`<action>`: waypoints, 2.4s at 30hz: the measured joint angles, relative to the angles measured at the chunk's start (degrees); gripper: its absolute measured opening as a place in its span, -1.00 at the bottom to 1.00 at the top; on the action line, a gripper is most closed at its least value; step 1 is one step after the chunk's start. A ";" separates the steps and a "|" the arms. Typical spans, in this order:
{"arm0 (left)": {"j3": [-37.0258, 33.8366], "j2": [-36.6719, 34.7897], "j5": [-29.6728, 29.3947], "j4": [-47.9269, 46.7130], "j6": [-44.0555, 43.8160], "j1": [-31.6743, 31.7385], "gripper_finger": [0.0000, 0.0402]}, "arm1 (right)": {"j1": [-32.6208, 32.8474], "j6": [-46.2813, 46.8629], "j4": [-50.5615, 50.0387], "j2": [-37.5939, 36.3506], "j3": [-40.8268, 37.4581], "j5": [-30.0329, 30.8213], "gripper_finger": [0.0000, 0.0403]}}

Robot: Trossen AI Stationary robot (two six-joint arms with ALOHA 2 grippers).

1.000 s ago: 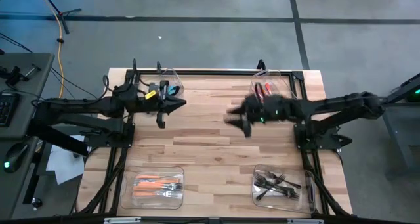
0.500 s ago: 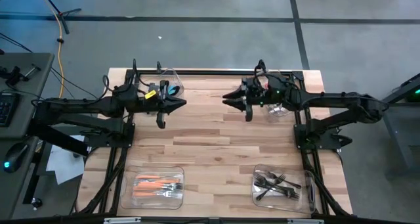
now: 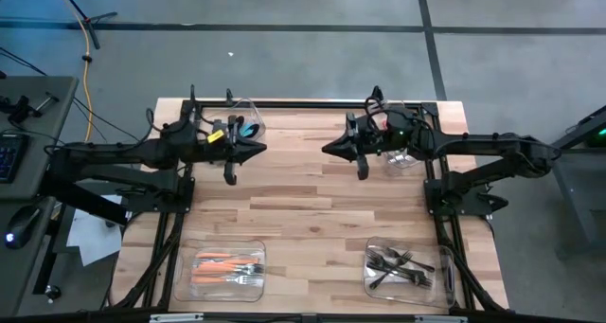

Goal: Sort silverware by color (type)
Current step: Return to Home Position

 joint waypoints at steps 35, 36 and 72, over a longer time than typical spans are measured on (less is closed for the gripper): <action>-37.09 -40.23 -7.19 8.83 -12.20 -2.29 -1.00 | 0.44 10.94 -10.69 -0.83 0.00 -7.36 -1.00; -37.09 -40.48 -7.16 9.20 -12.17 -2.29 -1.00 | 0.56 9.77 -12.61 -1.50 0.00 -7.42 -1.00; -37.09 -40.67 -7.16 6.12 -12.11 -2.31 -1.00 | 11.51 3.33 -6.40 -44.44 -29.30 11.51 -1.00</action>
